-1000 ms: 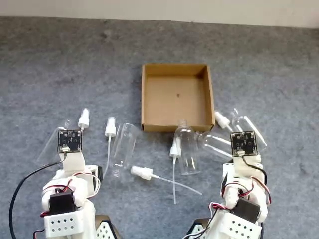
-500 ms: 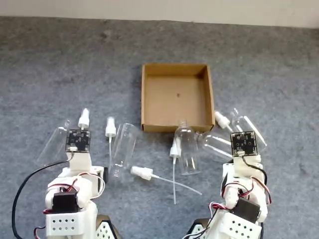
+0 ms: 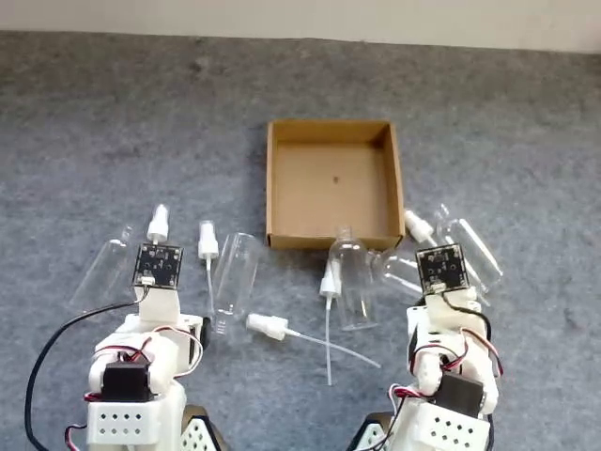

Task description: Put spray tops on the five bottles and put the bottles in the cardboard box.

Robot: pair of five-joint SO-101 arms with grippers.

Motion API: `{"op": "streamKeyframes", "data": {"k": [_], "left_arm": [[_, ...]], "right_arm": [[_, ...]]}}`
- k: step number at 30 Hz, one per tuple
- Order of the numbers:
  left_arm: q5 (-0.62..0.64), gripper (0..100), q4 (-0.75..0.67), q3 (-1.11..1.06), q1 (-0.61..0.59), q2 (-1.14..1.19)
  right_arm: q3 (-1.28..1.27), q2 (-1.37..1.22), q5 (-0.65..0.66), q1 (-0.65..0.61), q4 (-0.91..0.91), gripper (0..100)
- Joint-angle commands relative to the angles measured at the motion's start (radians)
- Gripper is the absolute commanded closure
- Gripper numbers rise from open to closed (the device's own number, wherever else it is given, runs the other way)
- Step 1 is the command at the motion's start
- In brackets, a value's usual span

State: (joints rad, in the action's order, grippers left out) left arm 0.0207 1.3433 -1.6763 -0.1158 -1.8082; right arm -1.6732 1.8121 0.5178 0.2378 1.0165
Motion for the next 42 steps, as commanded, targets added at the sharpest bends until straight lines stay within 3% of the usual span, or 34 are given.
{"op": "streamKeyframes", "data": {"k": [1, 6, 12, 20, 27, 34, 42], "left_arm": [[-0.002, 80, 0.005, -0.019, 0.018, -0.012], [-0.002, 80, 0.005, -0.019, 0.016, -0.012], [-0.002, 80, 0.005, -0.019, 0.016, -0.012], [-0.002, 80, 0.005, -0.019, 0.016, -0.012], [-0.002, 80, 0.005, -0.019, 0.016, -0.012], [-0.002, 80, 0.005, -0.019, 0.016, -0.012], [-0.002, 80, 0.005, -0.019, 0.016, -0.012]], "right_arm": [[0.071, -0.022, 0.009, -0.005, -0.013, 99.1], [0.338, -0.131, 0.009, -0.005, 0.035, 94.6], [0.753, -0.656, 0.02, -0.005, 0.05, 83.6], [1.521, -1.489, 0.345, 0.036, 0.403, 82.7], [2.043, -2.058, 0.445, 0.079, 0.616, 73.8], [2.339, -2.411, 0.457, 0.053, 0.707, 73.8], [2.404, -2.566, 0.457, 0.068, 0.722, 73.8]]}}
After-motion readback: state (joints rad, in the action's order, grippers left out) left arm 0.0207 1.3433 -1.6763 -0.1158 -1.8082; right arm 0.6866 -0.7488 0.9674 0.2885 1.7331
